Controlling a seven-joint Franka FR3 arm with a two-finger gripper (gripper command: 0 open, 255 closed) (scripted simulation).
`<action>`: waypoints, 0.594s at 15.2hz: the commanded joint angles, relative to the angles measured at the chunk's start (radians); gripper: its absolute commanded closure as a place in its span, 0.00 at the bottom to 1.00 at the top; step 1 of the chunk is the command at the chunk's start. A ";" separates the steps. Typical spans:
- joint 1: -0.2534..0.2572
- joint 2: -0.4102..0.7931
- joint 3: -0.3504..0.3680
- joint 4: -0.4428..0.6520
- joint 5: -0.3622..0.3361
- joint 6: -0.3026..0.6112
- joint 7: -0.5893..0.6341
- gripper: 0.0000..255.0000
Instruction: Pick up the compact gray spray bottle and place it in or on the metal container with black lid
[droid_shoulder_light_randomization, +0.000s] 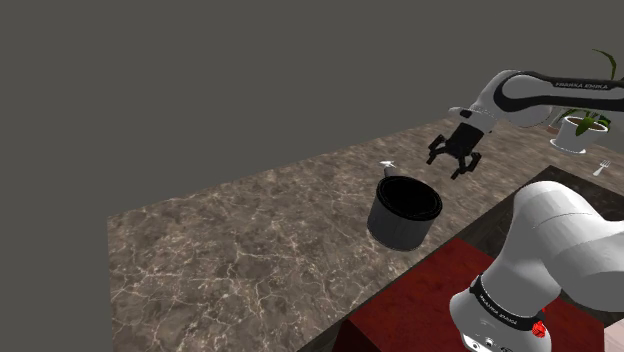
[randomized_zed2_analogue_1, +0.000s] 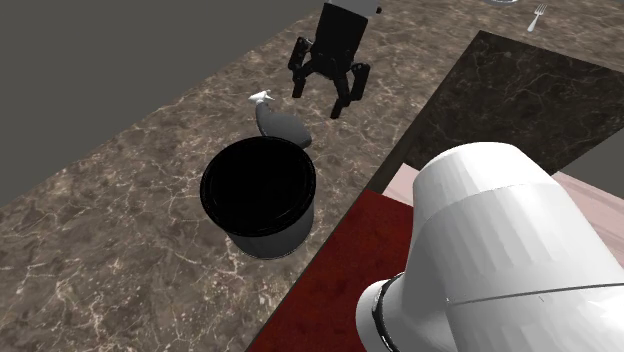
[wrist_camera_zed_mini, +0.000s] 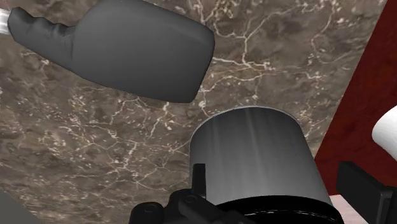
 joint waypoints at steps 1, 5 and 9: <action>0.047 -0.004 -0.060 0.021 -0.019 0.003 -0.051 0.00; 0.056 -0.004 -0.093 -0.019 -0.044 0.053 -0.041 0.00; 0.064 -0.003 -0.116 -0.043 -0.060 0.086 -0.035 0.00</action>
